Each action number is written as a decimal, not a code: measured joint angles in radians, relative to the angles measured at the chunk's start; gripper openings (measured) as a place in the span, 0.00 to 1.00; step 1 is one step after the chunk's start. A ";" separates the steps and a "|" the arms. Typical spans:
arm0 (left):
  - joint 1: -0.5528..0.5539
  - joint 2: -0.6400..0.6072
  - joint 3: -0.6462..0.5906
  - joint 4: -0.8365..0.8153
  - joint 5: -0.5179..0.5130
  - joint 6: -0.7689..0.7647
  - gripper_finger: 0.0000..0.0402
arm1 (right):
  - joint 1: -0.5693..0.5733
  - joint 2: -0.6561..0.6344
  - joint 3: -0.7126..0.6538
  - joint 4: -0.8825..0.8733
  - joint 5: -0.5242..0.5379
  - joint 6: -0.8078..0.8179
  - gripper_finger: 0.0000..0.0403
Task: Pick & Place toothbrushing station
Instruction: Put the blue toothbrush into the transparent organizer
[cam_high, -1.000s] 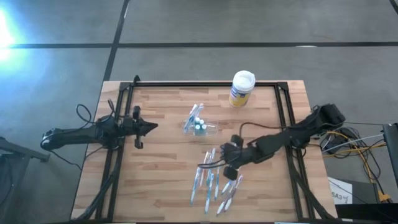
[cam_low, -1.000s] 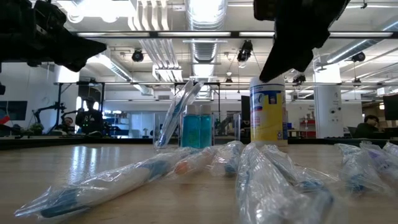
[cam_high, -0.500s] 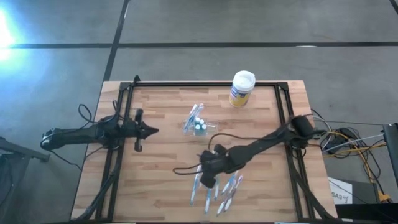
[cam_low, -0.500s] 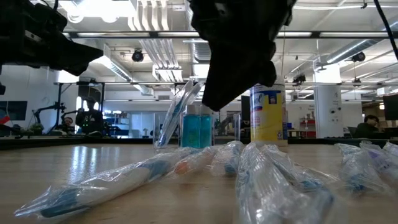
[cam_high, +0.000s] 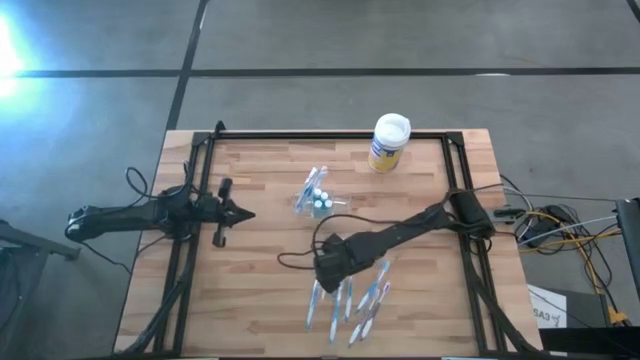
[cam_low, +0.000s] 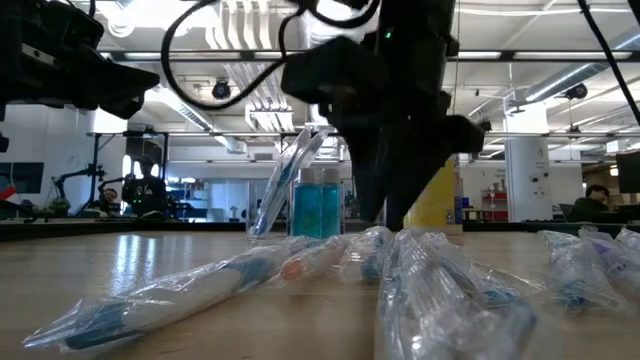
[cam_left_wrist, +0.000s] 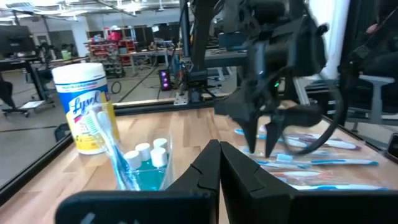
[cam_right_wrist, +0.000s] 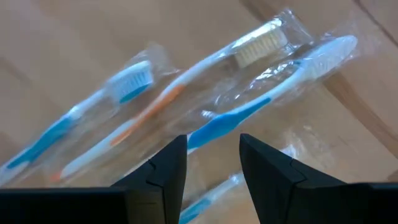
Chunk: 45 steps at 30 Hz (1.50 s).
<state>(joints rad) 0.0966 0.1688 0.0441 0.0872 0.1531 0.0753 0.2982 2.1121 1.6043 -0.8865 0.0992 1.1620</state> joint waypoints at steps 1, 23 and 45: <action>0.000 0.000 0.000 0.000 0.008 0.000 0.02 | -0.004 0.005 0.000 -0.001 -0.003 0.006 0.36; 0.000 0.000 0.000 -0.004 0.039 -0.024 0.03 | -0.068 0.044 -0.016 -0.020 0.061 -0.019 0.34; 0.000 0.006 0.000 -0.022 0.052 -0.062 0.04 | -0.075 0.020 -0.020 -0.002 0.058 -0.273 0.04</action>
<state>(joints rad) 0.0963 0.1749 0.0446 0.0648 0.2047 0.0136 0.2234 2.1319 1.5839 -0.8883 0.1571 0.8890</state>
